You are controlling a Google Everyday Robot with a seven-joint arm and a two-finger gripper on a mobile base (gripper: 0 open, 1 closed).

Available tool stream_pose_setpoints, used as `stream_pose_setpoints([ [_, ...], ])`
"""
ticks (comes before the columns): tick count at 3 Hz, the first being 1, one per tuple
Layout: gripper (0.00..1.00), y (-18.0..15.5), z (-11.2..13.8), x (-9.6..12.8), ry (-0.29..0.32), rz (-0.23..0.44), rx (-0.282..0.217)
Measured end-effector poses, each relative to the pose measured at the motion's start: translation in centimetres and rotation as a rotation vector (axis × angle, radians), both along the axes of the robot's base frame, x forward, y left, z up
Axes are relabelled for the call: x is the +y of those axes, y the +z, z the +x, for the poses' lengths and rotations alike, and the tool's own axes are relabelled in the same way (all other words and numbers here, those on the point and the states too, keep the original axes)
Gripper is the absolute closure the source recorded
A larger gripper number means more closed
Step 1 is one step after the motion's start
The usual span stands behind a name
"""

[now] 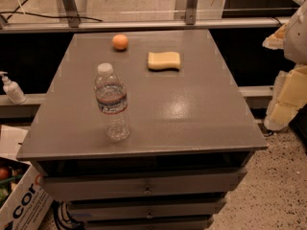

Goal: Knock water bottle over

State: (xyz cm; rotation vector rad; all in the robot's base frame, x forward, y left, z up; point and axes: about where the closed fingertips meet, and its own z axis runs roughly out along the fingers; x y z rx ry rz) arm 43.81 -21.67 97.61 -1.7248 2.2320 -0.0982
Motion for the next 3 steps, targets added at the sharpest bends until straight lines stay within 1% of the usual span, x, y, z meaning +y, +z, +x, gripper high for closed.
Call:
stream_pose_setpoints([
  [1, 0.0, 0.0, 0.0, 0.0, 0.0, 0.0, 0.0],
  [2, 0.0, -1.1, 0.0, 1.1, 0.024, 0.06, 0.01],
  [3, 0.0, -2.8, -0.1, 3.9, 0.061, 0.167, 0.027],
])
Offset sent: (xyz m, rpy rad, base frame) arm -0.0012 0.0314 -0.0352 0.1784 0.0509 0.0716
